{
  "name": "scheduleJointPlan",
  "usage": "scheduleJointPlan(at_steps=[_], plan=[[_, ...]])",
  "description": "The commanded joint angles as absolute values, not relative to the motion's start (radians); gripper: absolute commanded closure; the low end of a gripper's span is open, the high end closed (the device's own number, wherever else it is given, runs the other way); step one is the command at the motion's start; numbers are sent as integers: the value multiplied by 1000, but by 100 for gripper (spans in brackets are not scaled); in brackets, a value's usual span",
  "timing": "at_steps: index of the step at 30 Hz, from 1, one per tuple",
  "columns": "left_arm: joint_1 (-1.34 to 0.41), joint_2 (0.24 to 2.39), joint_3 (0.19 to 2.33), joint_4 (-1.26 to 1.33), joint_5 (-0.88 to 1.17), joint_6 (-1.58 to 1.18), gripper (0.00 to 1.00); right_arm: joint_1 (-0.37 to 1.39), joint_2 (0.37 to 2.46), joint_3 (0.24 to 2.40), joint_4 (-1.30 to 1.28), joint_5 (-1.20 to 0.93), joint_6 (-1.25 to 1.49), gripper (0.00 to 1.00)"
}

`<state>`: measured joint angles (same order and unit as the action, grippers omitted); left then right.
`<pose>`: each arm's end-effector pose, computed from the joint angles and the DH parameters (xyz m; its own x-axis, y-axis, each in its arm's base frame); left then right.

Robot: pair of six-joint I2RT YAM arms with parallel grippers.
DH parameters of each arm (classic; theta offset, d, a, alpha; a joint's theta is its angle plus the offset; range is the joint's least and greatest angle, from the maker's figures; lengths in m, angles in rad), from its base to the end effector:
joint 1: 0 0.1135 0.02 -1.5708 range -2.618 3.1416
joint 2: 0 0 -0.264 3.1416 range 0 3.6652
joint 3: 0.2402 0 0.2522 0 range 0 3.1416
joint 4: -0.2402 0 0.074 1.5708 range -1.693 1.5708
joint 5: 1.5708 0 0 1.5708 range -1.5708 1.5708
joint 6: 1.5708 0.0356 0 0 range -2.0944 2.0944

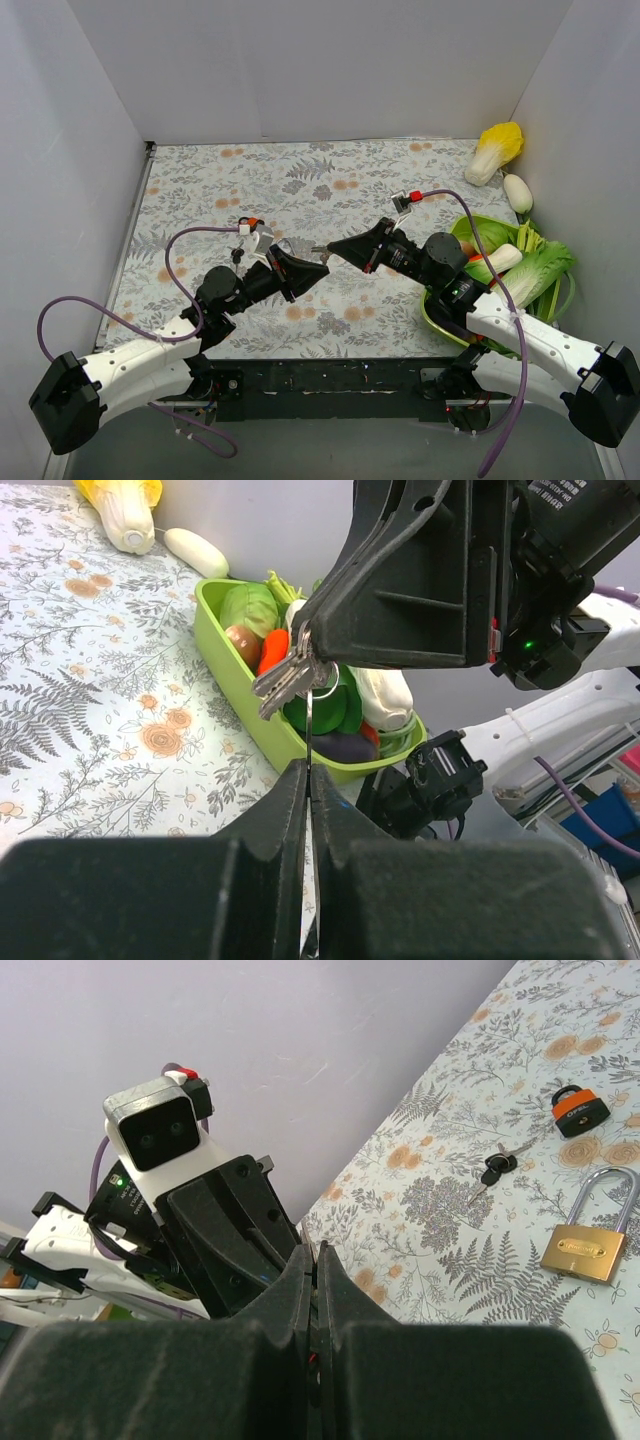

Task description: Unlock with the key

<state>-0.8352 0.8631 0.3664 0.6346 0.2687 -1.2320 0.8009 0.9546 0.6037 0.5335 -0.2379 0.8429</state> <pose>0.1269 -0.1543 0.2650 -0.8100 -0.4602 -0.3636 0.3832 0.0541 -0.9221 0.1505 0.1673 0.3208 -0.5573 0.4676 -0.6862 -0.6659 0.2420 0.7057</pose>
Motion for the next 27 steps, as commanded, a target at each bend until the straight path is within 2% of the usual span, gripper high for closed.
scheduleJointPlan(at_steps=[1, 7, 9, 11, 12, 14, 15, 18, 23, 26, 27], plan=[[-841, 835, 370, 589, 233, -1213, 100, 808, 930, 607, 569, -218, 844, 99], [-841, 808, 474, 382, 189, -1135, 100, 808, 913, 609, 493, -178, 810, 99], [-841, 834, 532, 234, 167, -1056, 100, 808, 908, 621, 431, -147, 792, 98], [-841, 859, 619, 88, 147, -959, 100, 808, 894, 627, 393, -126, 781, 90], [-841, 885, 644, 48, 141, -924, 100, 808, 890, 632, 352, -103, 770, 77], [-841, 916, 715, -71, 129, -859, 100, 808, 871, 637, 316, -81, 761, 63], [-841, 943, 733, -102, 117, -783, 100, 808, 856, 643, 298, -60, 750, 52], [-844, 972, 776, -189, 77, -633, 100, 808, 838, 653, 218, -20, 735, 42], [-940, 997, 773, -200, -4, -476, 100, 807, 804, 690, 94, -6, 693, 37], [-1038, 1002, 747, -186, -162, -341, 100, 807, 793, 722, 57, 6, 684, 30], [-1067, 1002, 726, -180, -211, -309, 100, 802, 805, 736, 42, -49, 683, 28]])
